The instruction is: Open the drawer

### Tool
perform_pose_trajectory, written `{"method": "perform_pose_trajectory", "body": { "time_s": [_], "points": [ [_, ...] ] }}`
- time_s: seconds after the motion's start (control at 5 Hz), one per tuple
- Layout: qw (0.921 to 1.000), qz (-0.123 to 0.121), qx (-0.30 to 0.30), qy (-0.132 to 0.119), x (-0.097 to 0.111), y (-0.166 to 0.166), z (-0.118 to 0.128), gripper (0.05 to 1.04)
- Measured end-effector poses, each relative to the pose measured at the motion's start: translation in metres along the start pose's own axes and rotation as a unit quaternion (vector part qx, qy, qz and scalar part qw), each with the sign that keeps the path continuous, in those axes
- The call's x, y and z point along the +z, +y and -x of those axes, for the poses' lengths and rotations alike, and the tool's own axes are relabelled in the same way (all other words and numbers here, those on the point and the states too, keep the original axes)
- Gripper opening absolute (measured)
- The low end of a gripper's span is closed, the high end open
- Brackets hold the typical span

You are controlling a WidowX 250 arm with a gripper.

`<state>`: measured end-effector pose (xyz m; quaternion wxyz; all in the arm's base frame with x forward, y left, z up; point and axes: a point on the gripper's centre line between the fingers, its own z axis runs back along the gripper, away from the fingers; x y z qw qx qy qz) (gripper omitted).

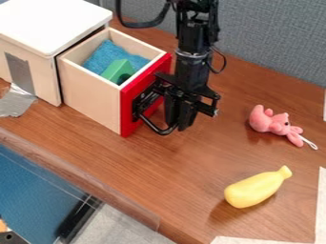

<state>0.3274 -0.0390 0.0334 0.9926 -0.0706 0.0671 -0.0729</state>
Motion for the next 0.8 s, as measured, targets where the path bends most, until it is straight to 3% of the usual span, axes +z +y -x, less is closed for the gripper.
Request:
{"method": "perform_pose_trajectory", "body": {
  "time_s": [0.2,0.4,0.6,0.8],
  "points": [
    [0.9956,-0.050,0.077,0.018,-0.005,-0.002,0.009,0.686],
    [0.9942,-0.054,0.093,-0.008,0.030,-0.012,0.015,0.958],
    [0.9953,-0.035,0.082,-0.037,0.074,-0.022,0.025,1.003],
    [0.9946,-0.050,0.039,-0.082,0.115,-0.024,0.039,1.001]
  ]
}}
